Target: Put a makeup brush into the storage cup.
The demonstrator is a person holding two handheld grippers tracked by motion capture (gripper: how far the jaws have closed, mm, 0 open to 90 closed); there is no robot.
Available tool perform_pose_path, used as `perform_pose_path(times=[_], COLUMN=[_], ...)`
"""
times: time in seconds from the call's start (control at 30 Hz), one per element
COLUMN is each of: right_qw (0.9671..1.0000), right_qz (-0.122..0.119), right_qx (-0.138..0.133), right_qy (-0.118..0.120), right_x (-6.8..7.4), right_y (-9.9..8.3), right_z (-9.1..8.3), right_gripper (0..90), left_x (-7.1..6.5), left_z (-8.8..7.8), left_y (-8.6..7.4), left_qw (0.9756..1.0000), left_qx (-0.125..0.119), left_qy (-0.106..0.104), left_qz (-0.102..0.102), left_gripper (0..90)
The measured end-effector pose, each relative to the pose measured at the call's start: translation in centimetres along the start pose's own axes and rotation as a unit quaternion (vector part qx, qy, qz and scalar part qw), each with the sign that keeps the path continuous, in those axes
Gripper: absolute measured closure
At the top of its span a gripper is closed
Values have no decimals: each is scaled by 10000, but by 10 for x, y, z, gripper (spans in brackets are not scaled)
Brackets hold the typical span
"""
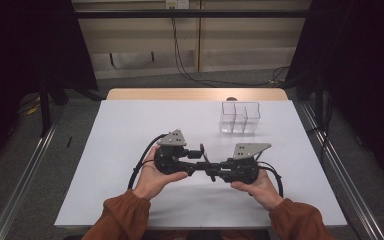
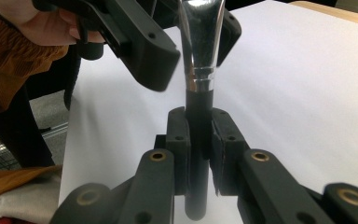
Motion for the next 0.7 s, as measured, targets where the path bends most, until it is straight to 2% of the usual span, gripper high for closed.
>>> perform_pose_path(times=[0.37,0.47,0.53,0.7], right_qw=[9999,9998,9997,9994], right_qz=[3,7,17,28], right_qx=[-70,-94,-105,-163], right_qy=[-151,-190,-228,-304], right_x=[-7,-9,-10,-14], right_y=[2,2,3,4], right_z=[-7,-9,-10,-14], right_gripper=[799,799,799,799], left_x=[13,15,17,22], left_z=[-20,-25,-30,-41], left_y=[-4,-7,-8,-9], left_qw=[9987,9984,9979,9956], left_qx=[-259,-294,-342,-514], left_qy=[422,451,521,763], left_qz=[-147,-175,-200,-197], left_gripper=[330,298,286,181])
Point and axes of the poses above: each handheld gripper's, and its own axes: z roughly forward along the jaws, y roughly out of its top, x roughly to its left, the point moved 9 cm from there along z, roughly forward along the jaws, and after that the axes turned 2 degrees about -x, right-handed, at the moved point
